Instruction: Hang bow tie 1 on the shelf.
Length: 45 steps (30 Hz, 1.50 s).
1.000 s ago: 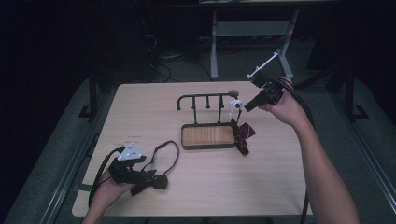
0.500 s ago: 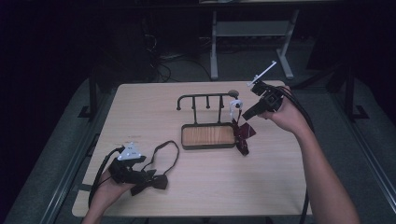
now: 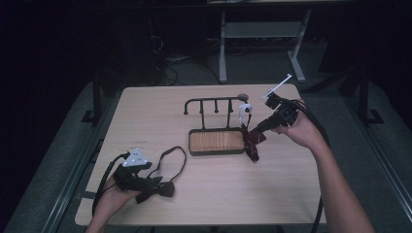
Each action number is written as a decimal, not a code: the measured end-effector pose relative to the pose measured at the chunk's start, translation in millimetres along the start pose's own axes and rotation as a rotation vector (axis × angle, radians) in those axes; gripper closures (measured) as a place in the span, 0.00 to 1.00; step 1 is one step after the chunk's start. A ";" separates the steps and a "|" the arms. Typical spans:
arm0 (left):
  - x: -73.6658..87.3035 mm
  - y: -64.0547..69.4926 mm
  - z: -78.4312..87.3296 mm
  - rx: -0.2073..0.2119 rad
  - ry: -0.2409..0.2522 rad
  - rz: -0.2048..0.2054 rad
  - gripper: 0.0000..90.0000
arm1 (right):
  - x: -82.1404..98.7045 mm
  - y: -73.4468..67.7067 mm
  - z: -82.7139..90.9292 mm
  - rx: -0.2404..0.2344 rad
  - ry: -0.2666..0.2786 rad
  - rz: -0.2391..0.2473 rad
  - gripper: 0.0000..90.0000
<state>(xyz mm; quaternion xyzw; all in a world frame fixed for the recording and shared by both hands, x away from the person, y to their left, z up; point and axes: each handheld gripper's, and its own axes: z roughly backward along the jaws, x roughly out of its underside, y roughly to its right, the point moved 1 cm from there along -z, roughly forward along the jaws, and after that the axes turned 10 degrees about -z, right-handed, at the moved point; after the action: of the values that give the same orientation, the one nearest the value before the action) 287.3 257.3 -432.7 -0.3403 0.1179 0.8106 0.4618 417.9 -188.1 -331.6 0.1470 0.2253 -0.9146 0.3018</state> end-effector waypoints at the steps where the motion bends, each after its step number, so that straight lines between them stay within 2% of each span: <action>1: 0.0 0.0 -0.1 0.000 -0.001 0.000 0.36 | 1.5 0.1 -0.8 0.000 0.000 0.001 0.72; 16: 0.4 -0.1 -1.9 0.004 -0.002 0.007 0.36 | 24.8 4.9 -10.4 -0.028 0.001 -0.008 0.67; 41: 0.3 -1.1 -2.2 0.007 -0.001 0.008 0.36 | 62.4 -2.2 -23.5 -0.055 0.007 0.017 0.63; 45: 0.6 -1.3 -2.8 0.010 0.003 0.022 0.36 | 68.7 -1.9 -26.3 -0.061 0.006 0.012 0.63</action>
<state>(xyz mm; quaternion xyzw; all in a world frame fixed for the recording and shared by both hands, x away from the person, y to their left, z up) 289.4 257.0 -435.0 -0.3379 0.1264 0.8145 0.4543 367.0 -206.9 -381.3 0.1418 0.2529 -0.9052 0.3108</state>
